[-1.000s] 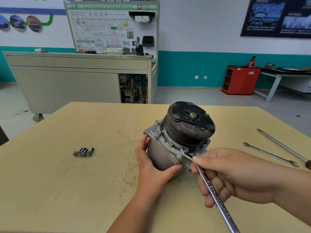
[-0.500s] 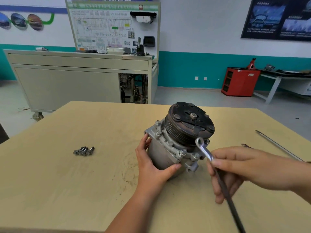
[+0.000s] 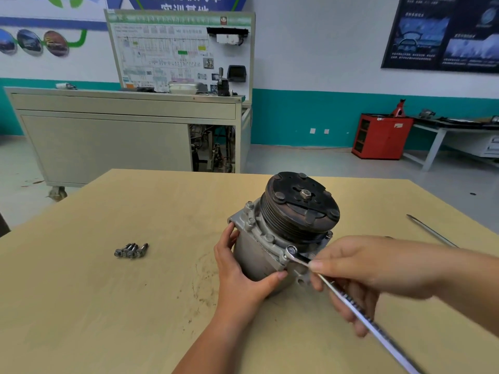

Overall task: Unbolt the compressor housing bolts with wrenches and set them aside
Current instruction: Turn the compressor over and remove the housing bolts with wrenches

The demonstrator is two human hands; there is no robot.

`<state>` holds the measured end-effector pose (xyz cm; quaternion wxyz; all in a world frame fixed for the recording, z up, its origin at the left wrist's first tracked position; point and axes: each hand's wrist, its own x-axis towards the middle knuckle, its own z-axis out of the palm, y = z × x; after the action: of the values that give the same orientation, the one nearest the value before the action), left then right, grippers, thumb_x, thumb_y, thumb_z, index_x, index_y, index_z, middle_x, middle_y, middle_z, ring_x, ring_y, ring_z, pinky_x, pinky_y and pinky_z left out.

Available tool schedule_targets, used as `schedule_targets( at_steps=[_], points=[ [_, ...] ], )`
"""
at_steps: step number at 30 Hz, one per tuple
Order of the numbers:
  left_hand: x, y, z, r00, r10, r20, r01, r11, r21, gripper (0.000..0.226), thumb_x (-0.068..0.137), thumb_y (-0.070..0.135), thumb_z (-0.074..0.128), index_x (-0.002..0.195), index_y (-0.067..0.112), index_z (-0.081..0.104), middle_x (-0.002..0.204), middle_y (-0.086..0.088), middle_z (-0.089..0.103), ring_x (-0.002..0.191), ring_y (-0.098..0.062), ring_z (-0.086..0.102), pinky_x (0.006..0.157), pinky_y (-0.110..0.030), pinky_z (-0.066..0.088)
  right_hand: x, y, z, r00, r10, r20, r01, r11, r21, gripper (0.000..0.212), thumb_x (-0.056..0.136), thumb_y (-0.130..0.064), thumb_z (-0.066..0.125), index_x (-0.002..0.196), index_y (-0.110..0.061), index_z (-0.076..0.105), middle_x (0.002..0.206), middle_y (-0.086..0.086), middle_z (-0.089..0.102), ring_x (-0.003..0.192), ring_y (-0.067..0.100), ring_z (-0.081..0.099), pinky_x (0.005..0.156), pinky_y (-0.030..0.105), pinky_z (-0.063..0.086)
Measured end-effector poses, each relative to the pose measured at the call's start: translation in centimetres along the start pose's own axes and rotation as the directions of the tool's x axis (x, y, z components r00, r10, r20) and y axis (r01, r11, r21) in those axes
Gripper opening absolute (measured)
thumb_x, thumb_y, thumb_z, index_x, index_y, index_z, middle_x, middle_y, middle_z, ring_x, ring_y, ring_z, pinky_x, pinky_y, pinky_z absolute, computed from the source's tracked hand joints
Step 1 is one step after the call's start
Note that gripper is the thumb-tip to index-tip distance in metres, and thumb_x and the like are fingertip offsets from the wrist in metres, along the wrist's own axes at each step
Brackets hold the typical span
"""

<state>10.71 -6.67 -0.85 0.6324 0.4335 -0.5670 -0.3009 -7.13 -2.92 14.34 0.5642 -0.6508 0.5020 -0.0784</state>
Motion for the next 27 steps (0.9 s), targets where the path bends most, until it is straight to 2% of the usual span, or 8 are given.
schedule_targets(
  at_steps=[3,5,11,16,21,23,25,27],
  points=[
    [0.0,0.1,0.1,1.000,-0.003,0.001,0.003,1.000,-0.006,0.105,0.043,0.054,0.079,0.131,0.053,0.023,0.140,0.008,0.032,0.132,0.000,0.034,0.110,-0.025,0.033,-0.2,0.1,-1.8,0.941,-0.202,-0.271,0.003,0.807,-0.591,0.027,0.091,-0.044,0.050,0.077,-0.023,0.060,0.058,-0.011,0.063,0.054,0.006,0.059,0.057,0.022,0.049],
    [0.0,0.2,0.1,1.000,-0.002,0.000,0.002,1.000,-0.006,0.105,0.043,0.054,0.080,0.131,0.052,0.023,0.141,0.008,0.032,0.133,-0.002,0.033,0.111,-0.028,0.033,-0.1,0.4,-2.1,0.868,-0.351,-0.352,-0.012,0.694,-0.720,0.025,0.088,-0.047,0.053,0.077,-0.028,0.064,0.067,-0.015,0.064,0.065,0.002,0.059,0.065,0.024,0.049],
    [0.0,0.1,0.0,1.000,-0.006,0.007,0.006,1.000,-0.022,0.104,0.042,0.054,0.080,0.129,0.056,0.024,0.140,0.009,0.033,0.130,0.002,0.034,0.105,-0.016,0.033,-0.8,1.7,-0.4,0.993,-0.116,0.000,0.116,0.991,-0.074,0.024,0.101,-0.026,0.038,0.084,-0.013,0.049,0.071,0.001,0.070,0.065,0.016,0.069,0.060,0.020,0.050],
    [0.0,0.0,0.1,1.000,0.012,-0.008,-0.012,1.000,-0.007,0.105,0.043,0.052,0.081,0.131,0.054,0.024,0.140,0.006,0.035,0.132,0.000,0.035,0.110,-0.027,0.033,-0.3,1.6,2.1,0.990,-0.128,0.059,0.101,0.935,0.340,0.025,0.094,-0.034,0.040,0.089,-0.010,0.047,0.066,0.008,0.069,0.059,0.021,0.069,0.053,0.023,0.052],
    [0.1,0.0,0.1,1.000,0.025,-0.014,-0.025,1.000,0.007,0.106,0.044,0.050,0.083,0.129,0.061,0.022,0.141,0.004,0.035,0.133,-0.004,0.035,0.113,-0.035,0.034,0.4,0.6,2.4,0.992,-0.094,0.083,0.049,0.900,0.433,0.026,0.097,-0.031,0.036,0.086,-0.011,0.049,0.055,0.004,0.064,0.048,0.017,0.065,0.044,0.020,0.049],
    [0.0,-0.1,0.1,1.000,0.019,-0.011,-0.019,1.000,0.006,0.107,0.043,0.050,0.083,0.132,0.053,0.023,0.141,0.004,0.035,0.133,-0.004,0.035,0.113,-0.036,0.034,0.3,0.4,1.2,0.991,-0.048,0.123,0.011,0.957,0.289,0.026,0.098,-0.033,0.037,0.084,-0.014,0.049,0.055,0.001,0.063,0.047,0.016,0.065,0.044,0.018,0.049],
    [0.0,-0.1,0.0,1.000,0.005,-0.006,-0.005,1.000,-0.009,0.107,0.043,0.051,0.082,0.132,0.052,0.023,0.141,0.007,0.034,0.132,0.000,0.035,0.112,-0.033,0.034,0.2,0.1,-0.5,0.999,-0.047,0.014,0.047,0.997,-0.055,0.026,0.097,-0.033,0.043,0.080,-0.016,0.054,0.053,-0.002,0.062,0.046,0.011,0.062,0.048,0.018,0.048],
    [0.0,0.0,0.0,1.000,-0.004,-0.002,0.004,1.000,-0.020,0.107,0.042,0.053,0.081,0.132,0.051,0.023,0.140,0.008,0.034,0.131,0.003,0.035,0.111,-0.030,0.034,0.3,0.1,-2.1,0.966,-0.191,-0.172,0.085,0.870,-0.486,0.026,0.091,-0.037,0.054,0.073,-0.020,0.062,0.053,-0.008,0.062,0.048,0.003,0.057,0.050,0.013,0.043]
  ],
)
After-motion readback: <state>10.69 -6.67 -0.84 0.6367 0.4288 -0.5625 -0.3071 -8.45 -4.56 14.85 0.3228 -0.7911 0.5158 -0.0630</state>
